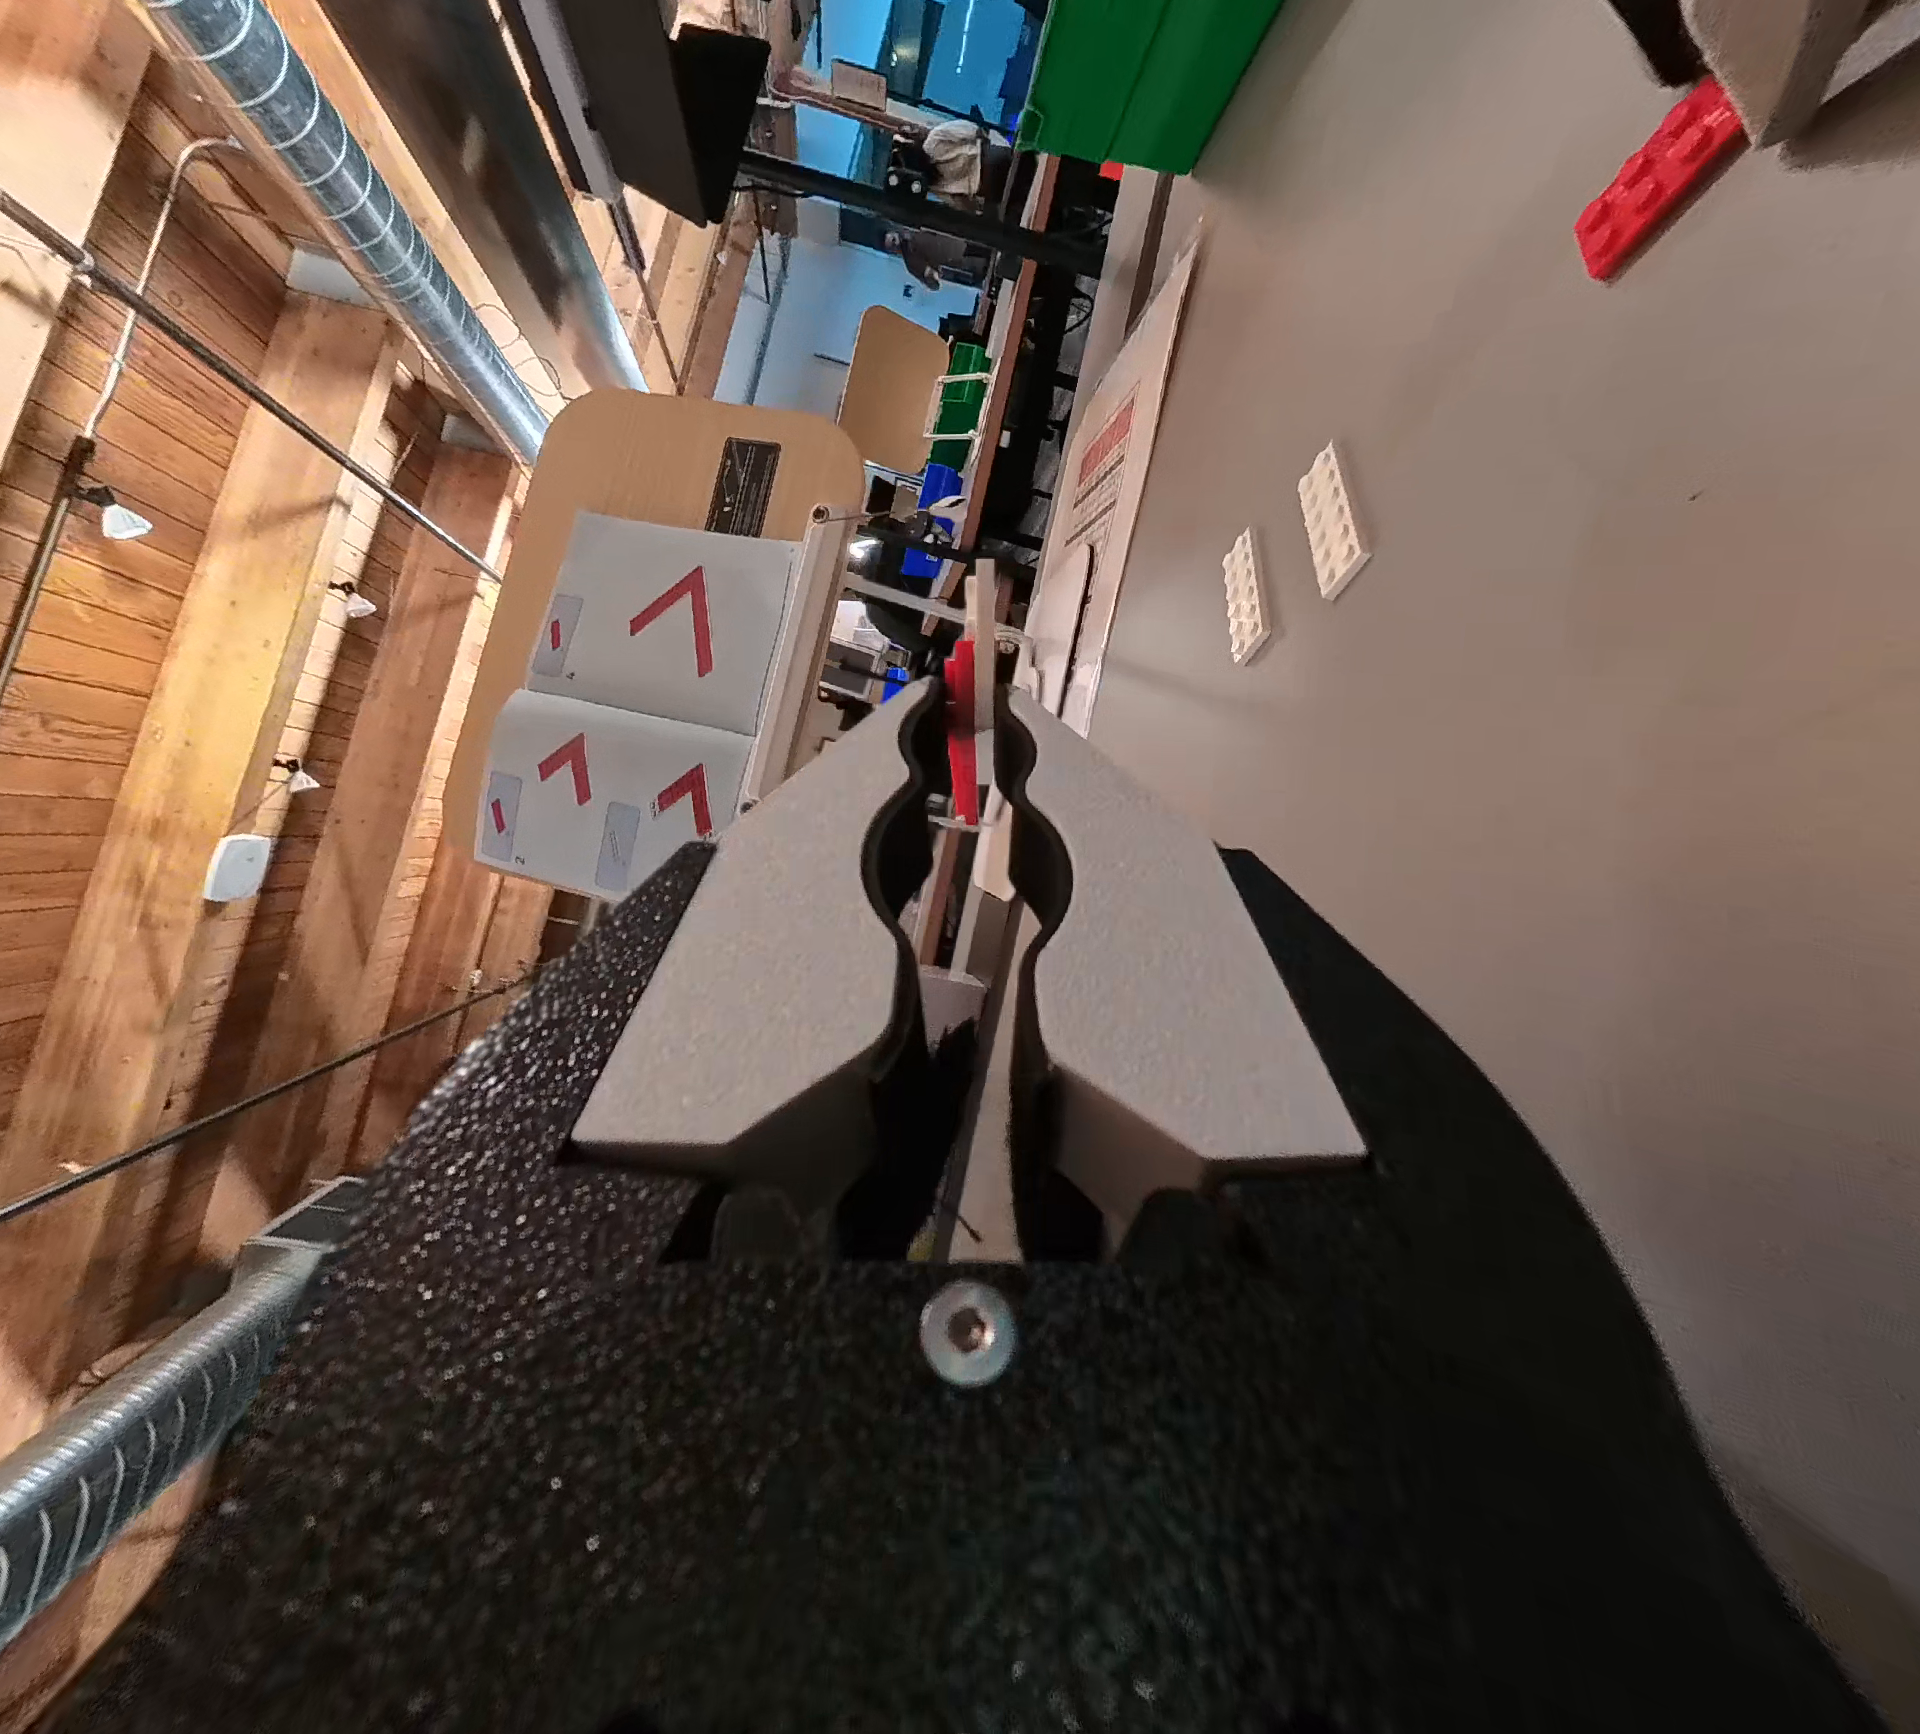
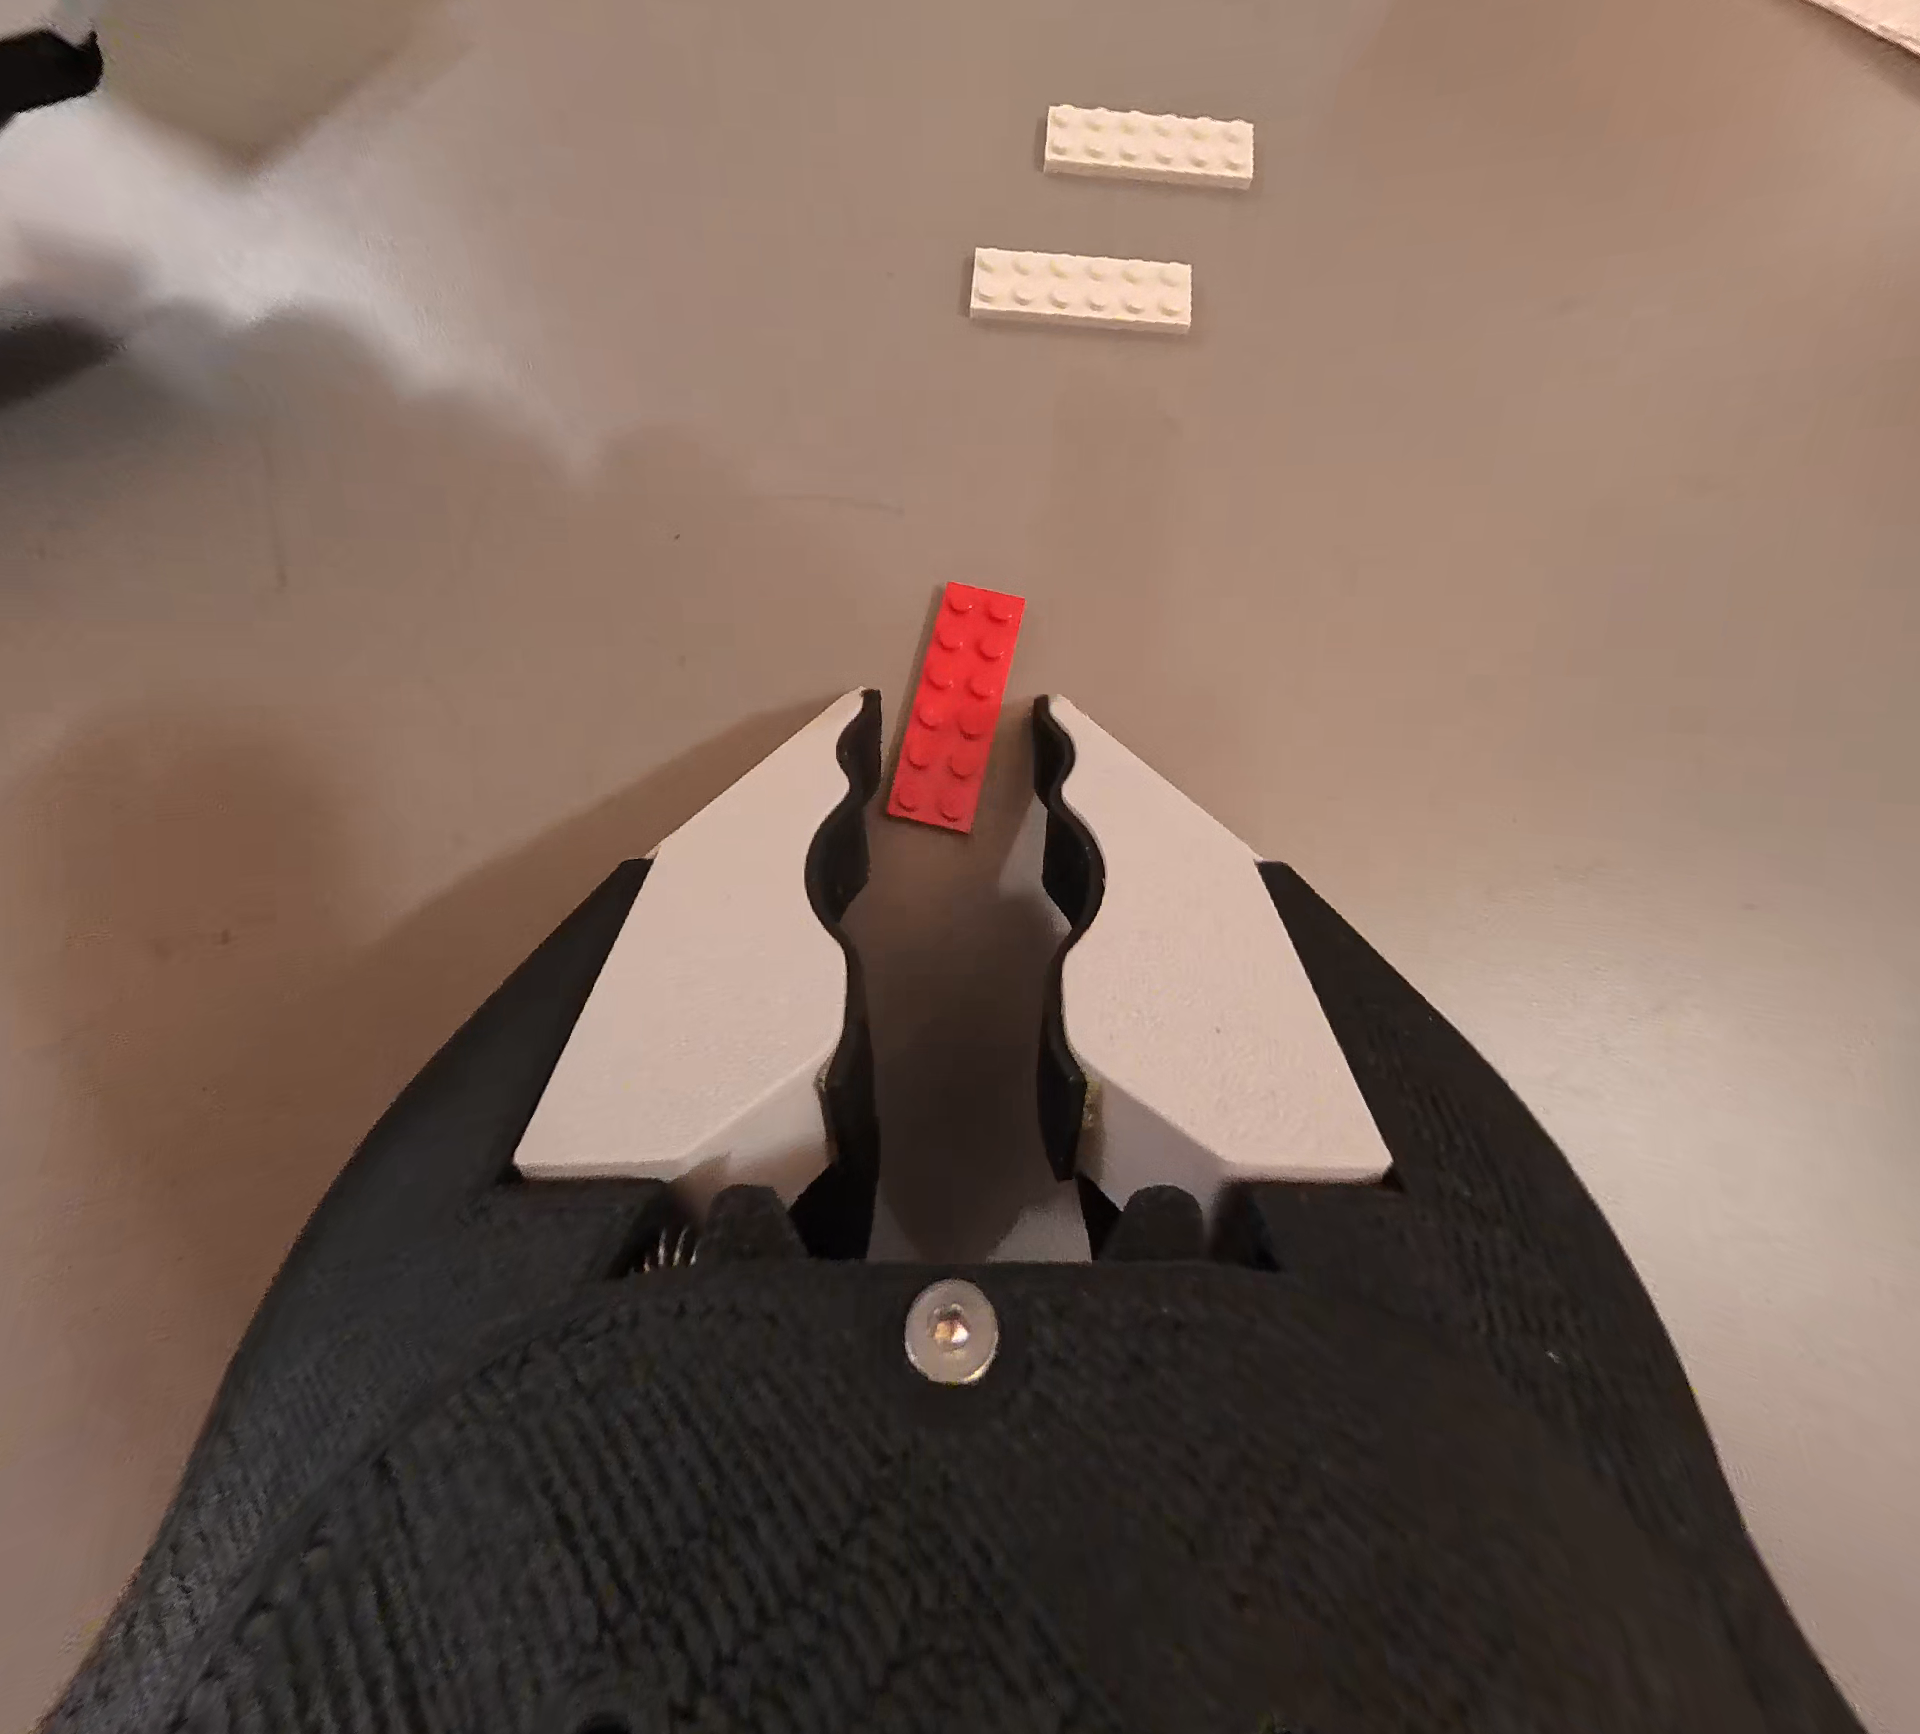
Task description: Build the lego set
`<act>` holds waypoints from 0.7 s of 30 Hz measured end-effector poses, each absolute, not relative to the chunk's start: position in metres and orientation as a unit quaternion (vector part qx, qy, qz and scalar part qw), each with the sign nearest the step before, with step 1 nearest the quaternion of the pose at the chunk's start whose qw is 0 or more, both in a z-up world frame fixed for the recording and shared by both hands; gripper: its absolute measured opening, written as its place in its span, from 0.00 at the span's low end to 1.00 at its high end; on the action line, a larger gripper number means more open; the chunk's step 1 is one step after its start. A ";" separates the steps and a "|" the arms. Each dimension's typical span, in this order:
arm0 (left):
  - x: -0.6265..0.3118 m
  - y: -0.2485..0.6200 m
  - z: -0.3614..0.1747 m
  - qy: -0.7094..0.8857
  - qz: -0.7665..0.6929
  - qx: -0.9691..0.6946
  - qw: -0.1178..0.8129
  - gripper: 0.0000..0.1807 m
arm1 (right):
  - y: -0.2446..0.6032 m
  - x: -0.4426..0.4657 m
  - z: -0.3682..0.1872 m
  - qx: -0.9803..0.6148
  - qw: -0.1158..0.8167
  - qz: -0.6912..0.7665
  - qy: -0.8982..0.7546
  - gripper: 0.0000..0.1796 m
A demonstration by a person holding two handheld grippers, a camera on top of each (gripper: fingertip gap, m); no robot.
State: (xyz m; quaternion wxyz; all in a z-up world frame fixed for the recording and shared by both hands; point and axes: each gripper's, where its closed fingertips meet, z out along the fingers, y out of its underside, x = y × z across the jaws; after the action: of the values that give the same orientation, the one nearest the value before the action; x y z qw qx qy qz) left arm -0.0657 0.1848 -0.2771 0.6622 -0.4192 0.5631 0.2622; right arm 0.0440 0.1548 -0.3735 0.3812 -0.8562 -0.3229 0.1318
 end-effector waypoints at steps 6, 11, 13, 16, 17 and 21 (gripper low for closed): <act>-0.053 0.176 -0.280 0.580 0.268 -0.388 0.664 0.03 | 0.156 0.042 -0.372 -0.835 0.388 0.129 -0.368 0.08; -0.034 0.162 -0.287 0.611 0.238 -0.359 0.664 0.03 | 0.160 0.041 -0.331 -0.773 0.431 0.140 -0.444 0.08; -0.026 0.155 -0.295 0.631 0.213 -0.352 0.657 0.03 | 0.157 0.039 -0.311 -0.747 0.434 0.166 -0.476 0.08; -0.014 0.142 -0.305 0.658 0.157 -0.350 0.648 0.03 | 0.140 0.031 -0.300 -0.719 0.395 0.249 -0.515 0.08; -0.010 0.137 -0.307 0.665 0.141 -0.348 0.645 0.03 | 0.135 0.029 -0.298 -0.712 0.380 0.279 -0.520 0.08; -0.001 0.124 -0.309 0.682 0.118 -0.332 0.641 0.03 | 0.112 0.021 -0.292 -0.686 0.305 0.397 -0.528 0.08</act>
State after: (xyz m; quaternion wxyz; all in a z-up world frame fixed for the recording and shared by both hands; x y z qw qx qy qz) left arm -0.0006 0.1239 -0.3093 0.6413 -0.3319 0.6817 0.1180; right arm 0.0206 0.1124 -0.2924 0.3047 -0.6862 -0.5281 0.3966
